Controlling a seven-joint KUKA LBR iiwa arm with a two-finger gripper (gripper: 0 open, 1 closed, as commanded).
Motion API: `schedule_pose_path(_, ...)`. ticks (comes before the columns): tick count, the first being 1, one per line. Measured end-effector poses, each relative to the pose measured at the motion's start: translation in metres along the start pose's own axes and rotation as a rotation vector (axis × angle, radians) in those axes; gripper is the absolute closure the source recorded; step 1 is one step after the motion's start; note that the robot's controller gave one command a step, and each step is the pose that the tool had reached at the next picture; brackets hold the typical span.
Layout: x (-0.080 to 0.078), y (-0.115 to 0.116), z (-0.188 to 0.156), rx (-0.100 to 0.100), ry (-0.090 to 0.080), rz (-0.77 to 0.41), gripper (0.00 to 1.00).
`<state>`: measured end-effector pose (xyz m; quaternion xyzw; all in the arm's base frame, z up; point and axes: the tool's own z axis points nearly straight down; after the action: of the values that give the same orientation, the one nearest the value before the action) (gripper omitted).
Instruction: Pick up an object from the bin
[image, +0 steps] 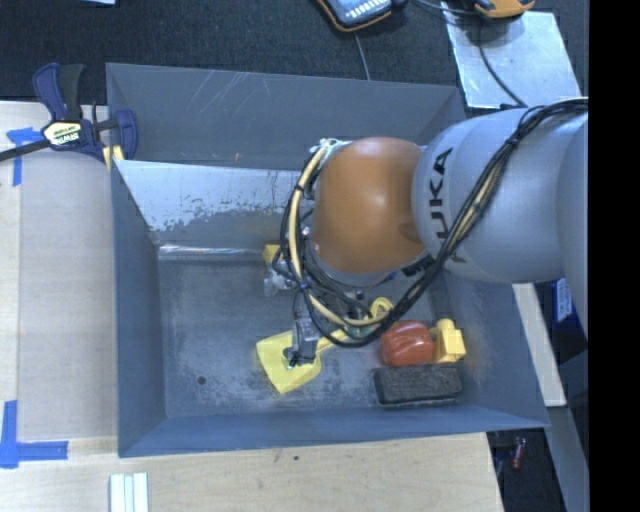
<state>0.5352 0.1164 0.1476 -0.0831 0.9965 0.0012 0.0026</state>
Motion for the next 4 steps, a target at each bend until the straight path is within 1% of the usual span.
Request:
schedule_pose_path(1,0.009,-0.056,0.036,0.001,-0.004,-0.107,0.0)
schedule_pose_path(2,-0.001,-0.093,0.077,-0.001,-0.003,-0.045,0.0)
schedule_pose_path(3,-0.011,-0.108,0.076,0.001,-0.018,-0.237,1.0)
schedule_pose_path(4,-0.011,-0.108,0.076,0.001,-0.018,-0.237,1.0)
